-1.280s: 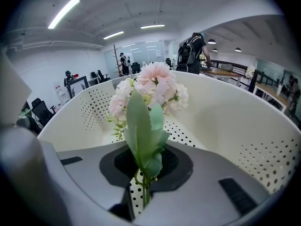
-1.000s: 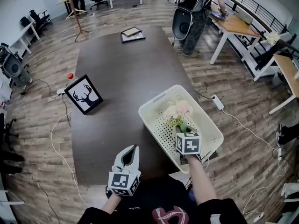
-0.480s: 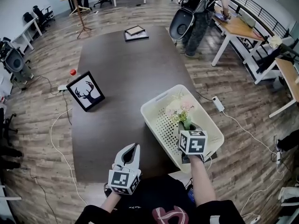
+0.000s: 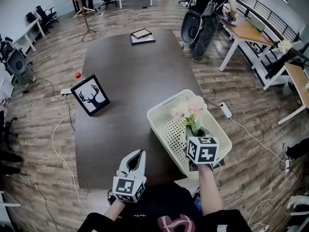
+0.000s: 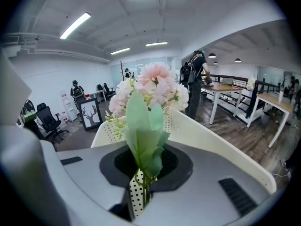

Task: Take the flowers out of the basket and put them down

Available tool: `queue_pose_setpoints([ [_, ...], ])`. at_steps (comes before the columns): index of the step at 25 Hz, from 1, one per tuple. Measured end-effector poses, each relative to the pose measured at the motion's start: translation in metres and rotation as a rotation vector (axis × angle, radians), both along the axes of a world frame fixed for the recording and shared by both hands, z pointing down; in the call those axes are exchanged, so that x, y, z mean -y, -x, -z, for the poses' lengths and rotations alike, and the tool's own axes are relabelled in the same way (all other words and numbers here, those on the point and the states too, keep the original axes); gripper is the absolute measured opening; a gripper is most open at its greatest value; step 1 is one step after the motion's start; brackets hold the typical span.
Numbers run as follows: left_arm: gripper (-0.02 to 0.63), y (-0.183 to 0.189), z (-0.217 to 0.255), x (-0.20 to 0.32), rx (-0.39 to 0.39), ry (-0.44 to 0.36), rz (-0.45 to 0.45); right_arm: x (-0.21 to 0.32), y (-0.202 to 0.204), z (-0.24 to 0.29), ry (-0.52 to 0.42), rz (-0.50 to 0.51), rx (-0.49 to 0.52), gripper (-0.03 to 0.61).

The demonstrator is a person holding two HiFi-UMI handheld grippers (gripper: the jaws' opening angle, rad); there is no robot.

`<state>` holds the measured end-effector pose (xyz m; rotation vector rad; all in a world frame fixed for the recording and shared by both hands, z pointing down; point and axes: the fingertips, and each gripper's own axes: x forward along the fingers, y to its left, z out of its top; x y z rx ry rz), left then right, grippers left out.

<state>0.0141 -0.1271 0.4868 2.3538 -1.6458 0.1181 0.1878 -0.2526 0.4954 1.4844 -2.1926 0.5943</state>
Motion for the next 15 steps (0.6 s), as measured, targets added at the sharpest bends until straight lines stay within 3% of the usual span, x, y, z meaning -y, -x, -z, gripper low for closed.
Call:
queue_pose_setpoints([
  [8,0.009,0.002,0.000,-0.005,-0.006,-0.006,0.012,-0.006,0.009,0.016,-0.034,0.031,0.025,0.057],
  [15,0.009,0.010,0.000,-0.010,-0.015,-0.003,0.022,-0.009,0.018,0.059,-0.144,0.048,0.022,0.057],
])
